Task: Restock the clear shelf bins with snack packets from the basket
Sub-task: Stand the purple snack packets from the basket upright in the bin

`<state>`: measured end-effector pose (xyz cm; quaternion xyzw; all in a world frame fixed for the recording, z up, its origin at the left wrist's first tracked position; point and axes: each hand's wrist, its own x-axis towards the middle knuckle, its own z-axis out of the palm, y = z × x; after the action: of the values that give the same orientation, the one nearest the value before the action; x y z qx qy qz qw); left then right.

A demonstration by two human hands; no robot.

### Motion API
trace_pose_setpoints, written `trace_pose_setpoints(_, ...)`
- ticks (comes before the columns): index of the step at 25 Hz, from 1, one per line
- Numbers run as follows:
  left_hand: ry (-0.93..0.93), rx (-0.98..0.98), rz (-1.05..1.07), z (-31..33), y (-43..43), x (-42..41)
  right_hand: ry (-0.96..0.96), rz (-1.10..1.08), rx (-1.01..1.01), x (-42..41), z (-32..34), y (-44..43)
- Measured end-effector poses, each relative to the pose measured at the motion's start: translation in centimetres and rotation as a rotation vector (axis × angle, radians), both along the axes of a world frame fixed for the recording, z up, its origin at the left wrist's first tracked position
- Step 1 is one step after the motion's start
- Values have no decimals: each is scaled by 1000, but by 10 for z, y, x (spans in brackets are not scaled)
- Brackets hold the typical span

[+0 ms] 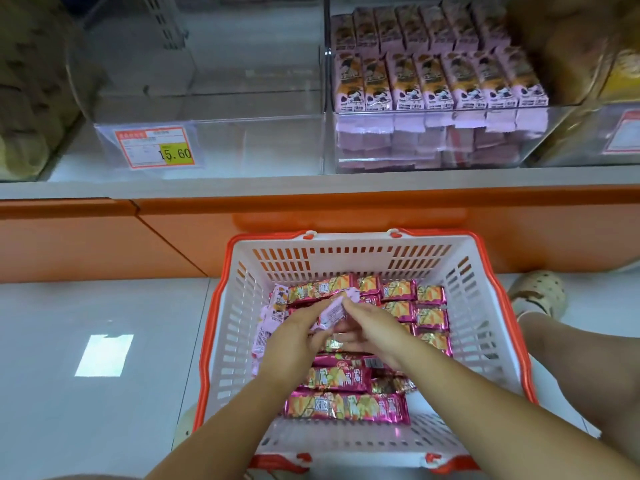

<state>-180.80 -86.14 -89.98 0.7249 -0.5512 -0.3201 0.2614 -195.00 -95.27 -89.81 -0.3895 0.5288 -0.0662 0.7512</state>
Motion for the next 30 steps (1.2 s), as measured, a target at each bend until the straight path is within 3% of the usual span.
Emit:
trace_pose_setpoints(3,112,-9,18,9,3,-11,-126,-199,77,-1,4,1)
trace_pose_setpoints(7,585,100,186,31,11,-20,-229,-260,43,-11,20,0)
trace_pose_setpoints(11,707,111,288,40,13,-22,-246,-215,-51,-22,38,-2)
trace_pose_setpoints(17,793,102,279,55,13,-22,-304,-279,-19,-33,53,-1)
trace_pose_setpoints(21,1058,112,374,60,8,-18,-318,-318,-62,-36,56,-3)
trace_pose_setpoints(23,1042,96,398,66,4,-13,-311,-283,-69,-36,62,-2)
trace_pose_setpoints(25,908,75,395,68,-2,-3,-295,-210,-98,-37,71,-4)
trace_pose_setpoints(30,616,43,263,84,-15,19,-80,50,-351,-45,89,-9)
